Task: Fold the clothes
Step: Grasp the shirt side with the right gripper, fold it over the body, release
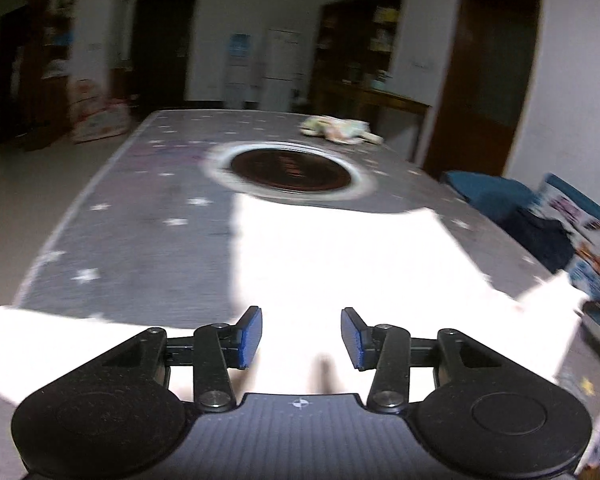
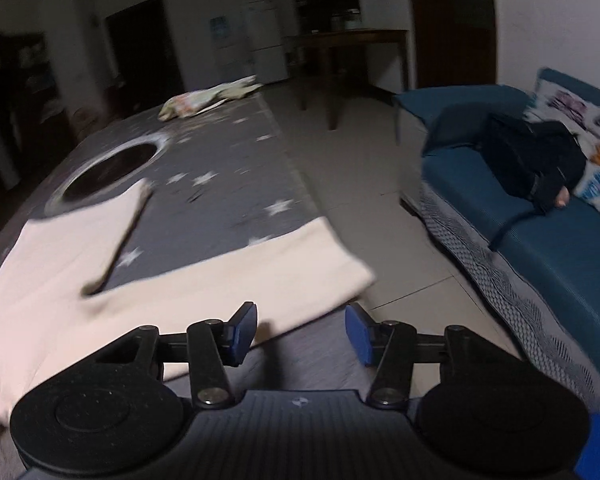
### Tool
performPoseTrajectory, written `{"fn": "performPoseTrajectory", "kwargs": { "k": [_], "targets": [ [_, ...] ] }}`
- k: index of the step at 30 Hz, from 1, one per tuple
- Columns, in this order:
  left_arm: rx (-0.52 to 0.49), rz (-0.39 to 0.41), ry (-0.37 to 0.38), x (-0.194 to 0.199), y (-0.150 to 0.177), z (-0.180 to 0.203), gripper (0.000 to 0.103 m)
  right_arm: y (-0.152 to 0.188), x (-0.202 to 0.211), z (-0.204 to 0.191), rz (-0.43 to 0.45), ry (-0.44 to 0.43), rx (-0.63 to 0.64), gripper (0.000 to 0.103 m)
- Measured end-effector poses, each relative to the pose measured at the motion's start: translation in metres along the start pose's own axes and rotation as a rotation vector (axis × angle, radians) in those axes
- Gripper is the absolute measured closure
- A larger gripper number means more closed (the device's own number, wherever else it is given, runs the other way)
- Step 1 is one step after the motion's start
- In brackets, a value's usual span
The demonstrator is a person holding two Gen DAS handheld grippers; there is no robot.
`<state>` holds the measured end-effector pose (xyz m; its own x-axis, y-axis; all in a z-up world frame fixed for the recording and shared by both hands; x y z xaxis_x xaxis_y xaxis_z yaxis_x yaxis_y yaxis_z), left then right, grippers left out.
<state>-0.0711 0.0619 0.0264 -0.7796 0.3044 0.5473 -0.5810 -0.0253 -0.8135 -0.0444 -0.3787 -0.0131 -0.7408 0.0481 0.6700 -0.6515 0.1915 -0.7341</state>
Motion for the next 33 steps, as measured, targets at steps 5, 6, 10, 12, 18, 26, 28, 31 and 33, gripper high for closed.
{"fn": "performPoseTrajectory", "kwargs": {
  "k": [5, 6, 10, 12, 18, 26, 28, 31, 33],
  "targets": [
    [-0.072, -0.026, 0.101, -0.01, 0.006, 0.041, 0.054, -0.004, -0.016, 0.012, 0.008, 0.042, -0.047, 0.064],
    [-0.081, -0.033, 0.117, -0.012, 0.008, 0.048, 0.054, -0.005, -0.019, 0.013, 0.012, 0.053, -0.049, 0.065],
    [-0.119, -0.068, 0.176, -0.022, 0.015, 0.071, 0.052, -0.005, -0.023, 0.015, 0.04, 0.065, -0.071, 0.093],
    [-0.142, -0.079, 0.198, -0.025, 0.019, 0.082, 0.051, -0.006, -0.021, 0.017, 0.054, 0.063, -0.085, 0.097],
    [-0.179, -0.114, 0.257, -0.035, 0.028, 0.104, 0.048, -0.016, 0.003, 0.014, 0.108, -0.014, -0.092, 0.098],
    [-0.249, -0.143, 0.342, -0.041, 0.041, 0.134, 0.047, -0.054, 0.048, -0.029, 0.201, -0.187, 0.004, 0.098],
    [-0.273, -0.15, 0.358, -0.043, 0.046, 0.141, 0.047, -0.062, 0.057, -0.046, 0.217, -0.23, 0.041, 0.098],
    [-0.298, -0.148, 0.374, -0.042, 0.049, 0.148, 0.047, -0.075, 0.067, -0.073, 0.239, -0.287, 0.097, 0.098],
    [-0.291, -0.134, 0.373, -0.038, 0.048, 0.144, 0.047, -0.083, 0.073, -0.094, 0.249, -0.328, 0.134, 0.098]
  ]
}}
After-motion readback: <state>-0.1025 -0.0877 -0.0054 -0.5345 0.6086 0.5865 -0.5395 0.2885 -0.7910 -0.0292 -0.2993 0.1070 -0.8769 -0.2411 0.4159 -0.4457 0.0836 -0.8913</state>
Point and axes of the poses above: each gripper's, at about its wrist camera, not at the fingertips, and x roughly against the way its jaws point, z to its right, y to its underside, the point moved 5 cm from there along -x, roughly the way its jaws point, and after that the axes turned 5 degrees about y, right-handed, at the moved point
